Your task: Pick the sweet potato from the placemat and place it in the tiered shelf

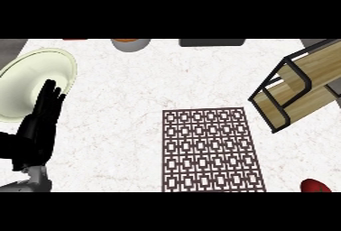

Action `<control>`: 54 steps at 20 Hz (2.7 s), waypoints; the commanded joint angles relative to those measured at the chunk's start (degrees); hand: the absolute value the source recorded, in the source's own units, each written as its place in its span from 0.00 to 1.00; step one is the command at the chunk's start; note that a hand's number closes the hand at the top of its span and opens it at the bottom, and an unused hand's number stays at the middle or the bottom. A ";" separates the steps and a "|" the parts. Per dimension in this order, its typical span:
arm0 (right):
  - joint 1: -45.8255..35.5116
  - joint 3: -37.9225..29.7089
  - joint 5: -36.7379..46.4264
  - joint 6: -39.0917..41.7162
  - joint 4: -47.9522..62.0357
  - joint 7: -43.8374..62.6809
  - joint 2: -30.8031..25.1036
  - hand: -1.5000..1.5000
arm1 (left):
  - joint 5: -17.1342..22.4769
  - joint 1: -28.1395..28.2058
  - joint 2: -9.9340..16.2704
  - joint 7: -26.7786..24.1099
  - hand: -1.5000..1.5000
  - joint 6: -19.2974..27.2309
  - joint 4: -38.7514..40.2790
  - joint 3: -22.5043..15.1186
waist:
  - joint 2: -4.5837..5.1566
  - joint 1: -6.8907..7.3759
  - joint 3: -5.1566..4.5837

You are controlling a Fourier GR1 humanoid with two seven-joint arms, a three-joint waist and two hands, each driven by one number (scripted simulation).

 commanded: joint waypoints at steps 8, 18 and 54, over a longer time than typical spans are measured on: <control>-16.44 5.58 5.73 -2.40 10.51 5.71 4.09 1.00 | -1.77 -2.82 -2.56 2.40 0.50 -0.20 0.58 -1.77 | 0.34 1.73 0.10; -37.14 11.89 12.62 -5.63 32.55 0.90 6.81 1.00 | -2.26 -3.97 -2.71 -2.33 0.50 -1.66 5.34 0.43 | 0.44 1.91 0.09; -67.34 5.42 12.74 0.62 75.18 -8.27 5.55 0.00 | -1.47 -0.46 -3.18 -2.38 0.50 -5.10 2.44 2.79 | 0.38 2.03 0.09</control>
